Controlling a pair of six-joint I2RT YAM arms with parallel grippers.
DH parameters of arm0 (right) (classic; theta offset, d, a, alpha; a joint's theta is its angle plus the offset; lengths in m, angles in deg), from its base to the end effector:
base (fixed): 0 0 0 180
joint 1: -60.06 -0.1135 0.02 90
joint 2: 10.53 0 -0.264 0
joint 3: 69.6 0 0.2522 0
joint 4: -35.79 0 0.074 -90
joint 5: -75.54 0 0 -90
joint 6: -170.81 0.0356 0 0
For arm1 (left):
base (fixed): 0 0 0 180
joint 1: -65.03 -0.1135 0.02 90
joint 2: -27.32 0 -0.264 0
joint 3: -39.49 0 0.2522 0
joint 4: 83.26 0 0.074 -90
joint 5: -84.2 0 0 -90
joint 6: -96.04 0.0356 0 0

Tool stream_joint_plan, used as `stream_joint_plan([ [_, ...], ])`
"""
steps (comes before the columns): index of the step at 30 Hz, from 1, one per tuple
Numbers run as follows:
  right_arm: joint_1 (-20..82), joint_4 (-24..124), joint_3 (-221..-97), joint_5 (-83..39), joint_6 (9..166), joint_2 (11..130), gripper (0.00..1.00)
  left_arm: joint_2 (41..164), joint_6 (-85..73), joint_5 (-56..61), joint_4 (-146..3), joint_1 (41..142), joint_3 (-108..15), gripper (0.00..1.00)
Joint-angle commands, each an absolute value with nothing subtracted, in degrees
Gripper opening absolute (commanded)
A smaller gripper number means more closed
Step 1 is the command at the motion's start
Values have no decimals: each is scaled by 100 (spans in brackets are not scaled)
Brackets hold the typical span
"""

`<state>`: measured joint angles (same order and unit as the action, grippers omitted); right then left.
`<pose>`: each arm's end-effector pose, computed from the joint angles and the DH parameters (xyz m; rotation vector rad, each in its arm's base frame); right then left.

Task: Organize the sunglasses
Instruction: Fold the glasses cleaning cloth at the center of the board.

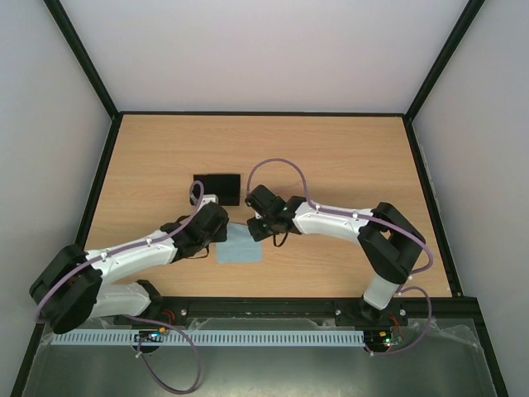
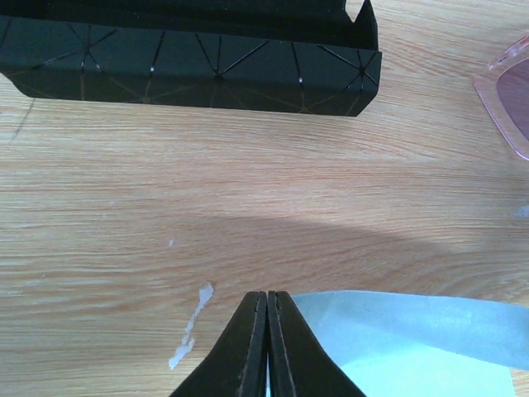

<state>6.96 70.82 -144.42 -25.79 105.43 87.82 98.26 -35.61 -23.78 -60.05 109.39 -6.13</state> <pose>0.2024 0.2812 0.1811 -0.7513 2.6481 0.6984 0.1744 -0.1552 0.1743 -0.0865 2.3893 -0.3401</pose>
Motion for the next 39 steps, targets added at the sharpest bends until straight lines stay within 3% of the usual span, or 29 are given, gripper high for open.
stream_joint_plan([
  [1, 527, 7072, -14339, -2483, 10601, 8520, 4, 9522, -3719, -2413, -5759, 11017, -484, 2],
  [39, -32, 6828, -13417, -2636, 11314, 7571, 3, 8518, -5065, -2393, -4620, 12097, -92, 2],
])
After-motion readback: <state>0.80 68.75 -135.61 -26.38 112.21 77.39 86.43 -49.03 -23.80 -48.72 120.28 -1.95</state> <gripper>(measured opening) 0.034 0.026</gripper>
